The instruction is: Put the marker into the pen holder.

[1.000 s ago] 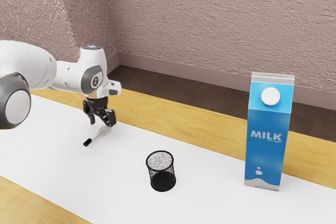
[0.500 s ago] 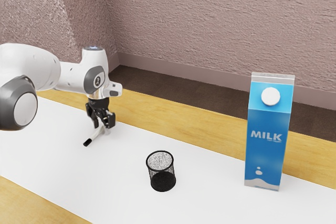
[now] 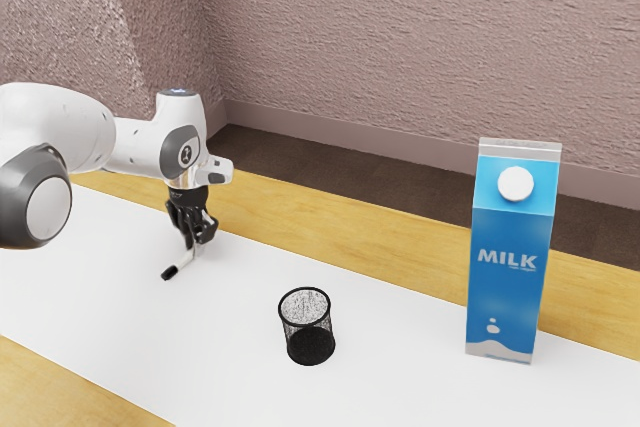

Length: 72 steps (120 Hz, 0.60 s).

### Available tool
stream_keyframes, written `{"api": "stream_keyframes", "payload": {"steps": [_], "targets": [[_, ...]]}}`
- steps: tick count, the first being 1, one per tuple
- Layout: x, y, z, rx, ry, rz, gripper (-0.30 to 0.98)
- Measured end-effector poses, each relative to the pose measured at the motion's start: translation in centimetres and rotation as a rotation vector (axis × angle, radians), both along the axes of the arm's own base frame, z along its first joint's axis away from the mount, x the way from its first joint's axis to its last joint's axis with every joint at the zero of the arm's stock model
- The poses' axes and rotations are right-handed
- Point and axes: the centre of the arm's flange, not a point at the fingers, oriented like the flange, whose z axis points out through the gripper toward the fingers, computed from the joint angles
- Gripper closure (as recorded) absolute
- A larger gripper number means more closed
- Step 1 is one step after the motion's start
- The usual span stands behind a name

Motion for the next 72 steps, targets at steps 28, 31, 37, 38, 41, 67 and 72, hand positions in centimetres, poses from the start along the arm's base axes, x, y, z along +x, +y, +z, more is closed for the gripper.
{"api": "stream_keyframes", "payload": {"steps": [28,31,37,38,41,67,72], "targets": [[0.0,0.0,-0.3,0.001,0.002,-0.008,0.67],[0.0,0.0,-0.3,0.002,0.003,-0.009,0.67],[0.0,0.0,-0.4,0.002,0.003,-0.01,0.68],[0.0,0.0,-0.4,0.002,0.003,-0.01,0.68],[0.0,0.0,-0.3,0.003,0.001,-0.011,0.68],[-1.5,-2.5,6.9,-0.039,-0.14,-0.017,0.71],[-2.7,-4.3,9.4,-0.06,-0.194,-0.033,0.71]]}}
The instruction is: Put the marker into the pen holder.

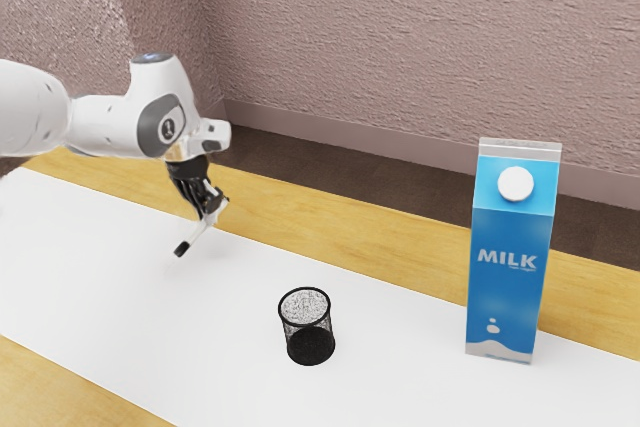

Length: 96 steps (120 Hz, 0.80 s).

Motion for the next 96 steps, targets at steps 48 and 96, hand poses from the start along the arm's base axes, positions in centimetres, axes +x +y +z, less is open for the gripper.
{"api": "stream_keyframes", "payload": {"steps": [48,96], "targets": [[-13.9,-19.0,11.7,-0.06,-0.519,-0.219,0.73],[-15.0,-24.7,10.4,-0.104,-0.637,-0.266,0.73]]}}
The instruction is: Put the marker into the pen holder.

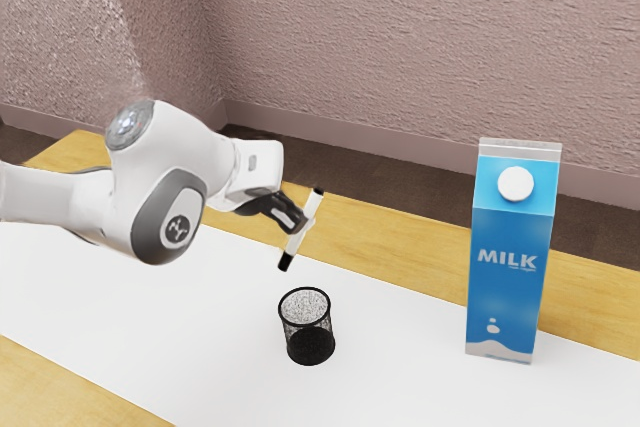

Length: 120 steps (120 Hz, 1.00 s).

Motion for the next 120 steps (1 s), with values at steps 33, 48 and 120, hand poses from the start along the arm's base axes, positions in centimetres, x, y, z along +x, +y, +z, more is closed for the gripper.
{"api": "stream_keyframes", "payload": {"steps": [33,48,120], "targets": [[-1.3,-1.7,-3.3,-0.009,0.035,-0.018,0.74],[-1.0,-1.7,-5.6,-0.015,0.069,-0.014,0.74],[2.4,-1.7,-5.5,-0.057,0.141,-0.009,0.19]]}}
